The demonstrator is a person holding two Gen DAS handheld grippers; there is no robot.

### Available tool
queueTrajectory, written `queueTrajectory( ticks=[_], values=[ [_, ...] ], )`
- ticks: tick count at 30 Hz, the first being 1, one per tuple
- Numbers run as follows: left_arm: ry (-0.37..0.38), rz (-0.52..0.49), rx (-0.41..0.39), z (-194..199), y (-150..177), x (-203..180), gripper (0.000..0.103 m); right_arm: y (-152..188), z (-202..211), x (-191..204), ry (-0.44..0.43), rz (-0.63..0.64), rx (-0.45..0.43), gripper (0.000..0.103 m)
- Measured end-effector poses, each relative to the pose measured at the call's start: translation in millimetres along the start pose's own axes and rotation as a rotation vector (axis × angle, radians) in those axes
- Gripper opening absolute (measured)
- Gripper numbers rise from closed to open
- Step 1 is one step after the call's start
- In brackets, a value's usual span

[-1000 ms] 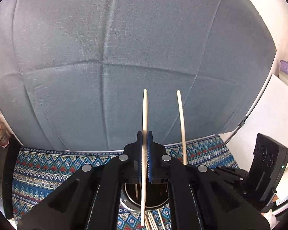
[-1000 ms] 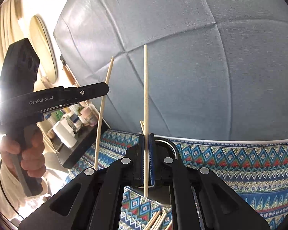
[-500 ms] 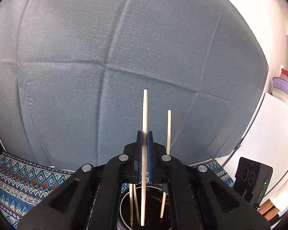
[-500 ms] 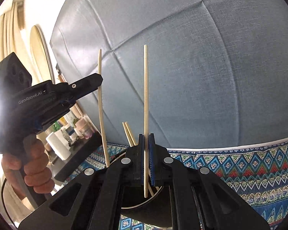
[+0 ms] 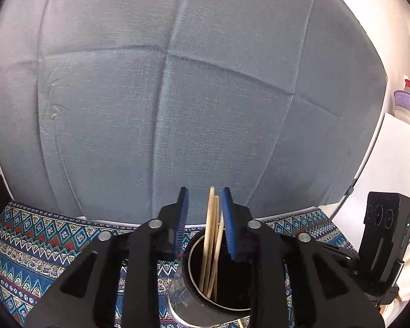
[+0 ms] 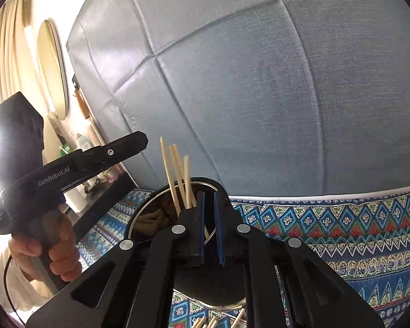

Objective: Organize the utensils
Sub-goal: 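Open the left tool to release its stick while the right tool releases its stick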

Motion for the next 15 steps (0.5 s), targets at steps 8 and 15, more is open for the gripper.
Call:
queueTrajectory(
  ticks=[8, 15],
  values=[
    [-0.027, -0.010, -0.009, 20, -2, 16, 0.061, 1, 22, -3, 0.109, 0.035, -0.011, 0.064],
    [-0.060, -0.003, 0.012, 36, 1, 31, 0.089, 10, 37, -12, 0.172, 0.010, 0.023, 0.081]
  ],
)
Point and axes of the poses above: each gripper's, at about its wrist camera, not at the fingertips, and z roughly against the way its jaws point, x to its left, y to its underside, the point moved 5 cm from there along -z, roughly the way its jaws point, and after that the axes turned 4 degrees about -x, right-handed, at the moved point
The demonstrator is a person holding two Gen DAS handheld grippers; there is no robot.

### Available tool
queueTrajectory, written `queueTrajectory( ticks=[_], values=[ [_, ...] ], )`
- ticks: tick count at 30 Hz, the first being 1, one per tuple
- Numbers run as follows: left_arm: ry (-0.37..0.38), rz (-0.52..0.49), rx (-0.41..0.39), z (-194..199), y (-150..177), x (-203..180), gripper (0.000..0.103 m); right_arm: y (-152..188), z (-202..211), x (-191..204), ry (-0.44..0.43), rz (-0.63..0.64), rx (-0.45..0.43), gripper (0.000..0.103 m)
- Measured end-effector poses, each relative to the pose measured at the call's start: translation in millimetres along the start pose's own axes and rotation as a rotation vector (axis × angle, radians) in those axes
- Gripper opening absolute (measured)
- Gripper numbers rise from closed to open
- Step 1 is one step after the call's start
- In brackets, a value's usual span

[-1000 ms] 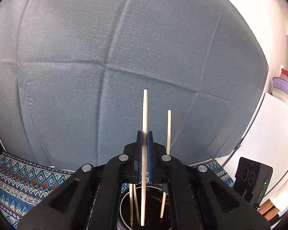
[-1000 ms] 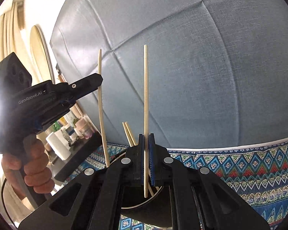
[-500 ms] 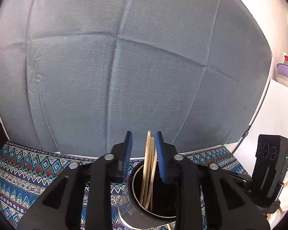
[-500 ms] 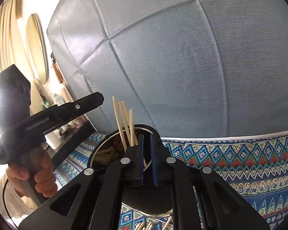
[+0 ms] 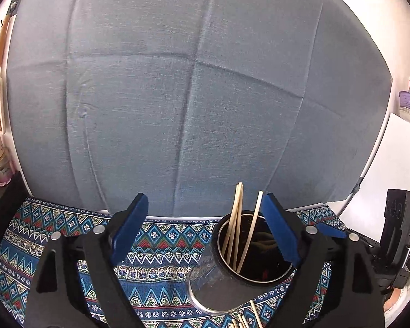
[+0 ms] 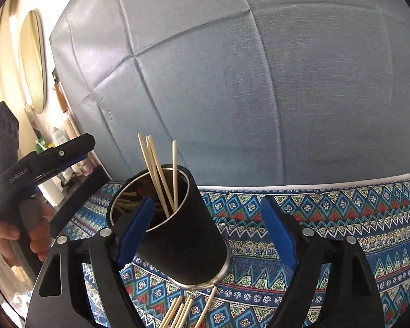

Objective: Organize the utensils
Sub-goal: 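Open the left tool to release its stick while the right tool releases its stick, then move the left tool back to the stick pile while the right tool returns too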

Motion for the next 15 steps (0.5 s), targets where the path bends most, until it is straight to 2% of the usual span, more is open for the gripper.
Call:
queueTrajectory(
  ticks=[3, 9, 15],
  values=[
    [-0.013, 0.001, 0.014, 7, 5, 4, 0.098, 5, 5, -4, 0.046, -0.012, 0.011, 0.086],
    [-0.035, -0.005, 0.138, 11, 33, 11, 0.097, 20, 9, -15, 0.127, -0.077, 0.083, 0.086],
    [-0.058, 0.004, 0.297, 11, 80, 19, 0.097, 40, 5, -15, 0.153, -0.077, 0.183, 0.087]
  ],
)
Point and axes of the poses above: each gripper's, at about its wrist camera, not at the fingertips, and z roughly against the way its jaws point, x to its left, y to its underside, the point moved 5 cm from there along -z, roughly the way its jaws point, and after that the axes turned 4 degrees about -x, right-handed, at the moved point
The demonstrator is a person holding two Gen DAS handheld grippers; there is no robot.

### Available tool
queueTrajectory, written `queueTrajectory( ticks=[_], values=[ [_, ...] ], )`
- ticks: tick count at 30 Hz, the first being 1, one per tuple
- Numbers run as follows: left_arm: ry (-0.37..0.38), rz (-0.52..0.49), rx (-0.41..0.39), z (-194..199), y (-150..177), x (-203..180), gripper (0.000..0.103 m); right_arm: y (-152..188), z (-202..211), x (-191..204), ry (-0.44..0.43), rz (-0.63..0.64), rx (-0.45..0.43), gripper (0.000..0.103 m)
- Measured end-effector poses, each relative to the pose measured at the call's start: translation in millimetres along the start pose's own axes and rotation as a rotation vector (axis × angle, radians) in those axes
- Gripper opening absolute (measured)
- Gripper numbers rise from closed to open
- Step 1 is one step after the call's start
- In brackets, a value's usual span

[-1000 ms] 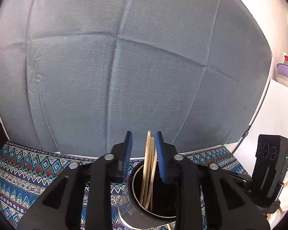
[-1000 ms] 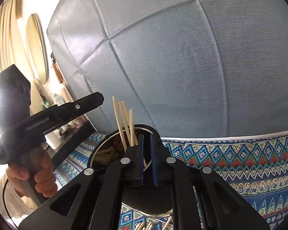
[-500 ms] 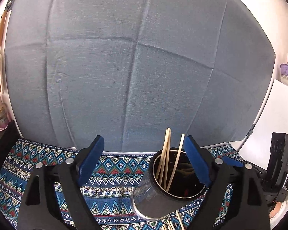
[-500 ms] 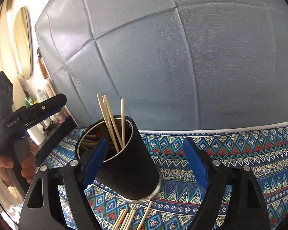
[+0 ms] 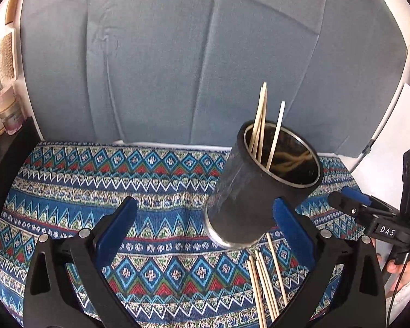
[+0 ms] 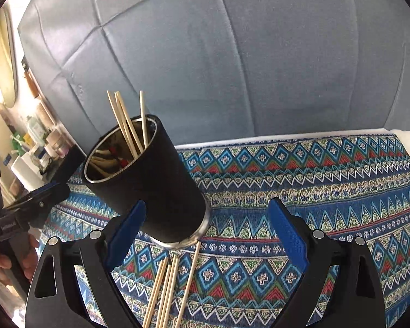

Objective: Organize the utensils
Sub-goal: 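Move the left tool back to the stick pile while the right tool returns too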

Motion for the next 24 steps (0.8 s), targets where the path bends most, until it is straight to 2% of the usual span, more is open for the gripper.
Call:
queueTrajectory(
  ticks=[7, 13, 18, 22, 24],
  values=[
    [-0.031, -0.006, 0.186, -20, 53, 2, 0.097, 46, -23, -7, 0.036, -0.005, 0.208, 0.087],
    [-0.067, -0.016, 0.289, -28, 81, 9, 0.097, 91, -35, 2, 0.079, 0.089, 0.341, 0.086],
    [-0.050, -0.003, 0.390, -33, 104, 11, 0.097, 117, -41, 11, 0.132, 0.159, 0.390, 0.086],
    [-0.055, 0.002, 0.423, -32, 112, 10, 0.097, 128, -46, 18, 0.154, 0.203, 0.416, 0.085],
    [-0.059, -0.015, 0.435, -32, 114, 7, 0.097, 132, -48, 21, 0.178, 0.231, 0.425, 0.081]
  ],
)
Point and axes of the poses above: each gripper's, at about its wrist camera, not at the fingertips, and z roughly against the way its jaws point, x to its left, y to its underside, the point moved 5 cm from there along -z, roughly the way its jaws point, and after that the axes turned 4 degrees about -x, right-handed, at the moved point
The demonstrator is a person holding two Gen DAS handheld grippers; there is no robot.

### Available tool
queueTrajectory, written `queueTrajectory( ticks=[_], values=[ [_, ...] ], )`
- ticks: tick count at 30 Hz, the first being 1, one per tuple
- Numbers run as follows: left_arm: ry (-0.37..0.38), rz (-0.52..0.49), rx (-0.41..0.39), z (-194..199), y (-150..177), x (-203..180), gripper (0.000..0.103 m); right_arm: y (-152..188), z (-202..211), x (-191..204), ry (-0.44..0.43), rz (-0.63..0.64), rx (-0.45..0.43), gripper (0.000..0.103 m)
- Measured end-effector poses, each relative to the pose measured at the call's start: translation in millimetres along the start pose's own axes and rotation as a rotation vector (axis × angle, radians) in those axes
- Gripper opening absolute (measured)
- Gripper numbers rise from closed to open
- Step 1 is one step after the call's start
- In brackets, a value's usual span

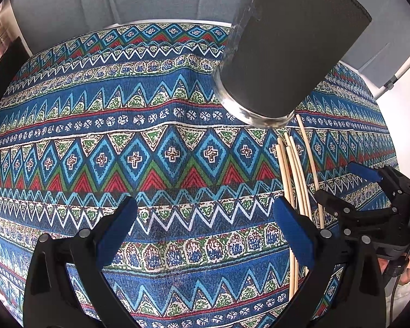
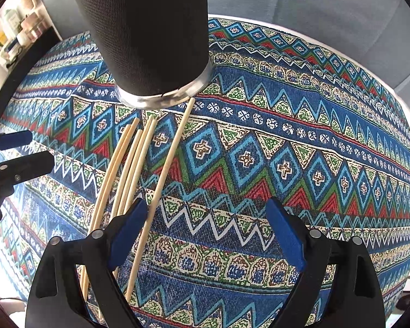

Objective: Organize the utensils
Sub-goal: 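Move the left tool back to the stick pile while the right tool returns too, then close the right tool on a wooden stick while the left tool grasps another stick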

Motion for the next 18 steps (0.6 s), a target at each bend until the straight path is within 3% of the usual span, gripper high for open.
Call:
queueTrajectory(
  ticks=[4, 7, 10, 11, 12, 18],
  values=[
    [-0.018, -0.026, 0.022, -4, 3, -9, 0.097, 0, -1, 3, 0.008, -0.005, 0.041, 0.080],
    [-0.022, -0.027, 0.046, -9, 5, -17, 0.097, -3, -1, 6, -0.011, -0.007, 0.070, 0.064],
    [-0.037, -0.048, 0.056, -12, 5, -25, 0.097, -6, 3, 8, -0.024, 0.013, 0.080, 0.031],
    [-0.041, -0.054, 0.062, -14, 5, -28, 0.097, -7, 5, 7, -0.019, 0.025, 0.080, 0.009],
    [-0.043, -0.056, 0.068, -16, 6, -31, 0.097, -7, 5, 5, 0.002, 0.033, 0.079, 0.005],
    [-0.072, -0.097, 0.098, -26, 5, -49, 0.097, -4, 7, -7, 0.010, 0.021, 0.088, 0.005]
  ],
)
Point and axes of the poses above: each gripper's, at about its wrist camera, not at the fingertips, and z roughly against the way its jaws point, x to its left, y to its underside, the point moved 5 cm from there along -z, roughly the way its jaws point, and after that the axes turned 4 degrees about -x, right-handed, at the moved point
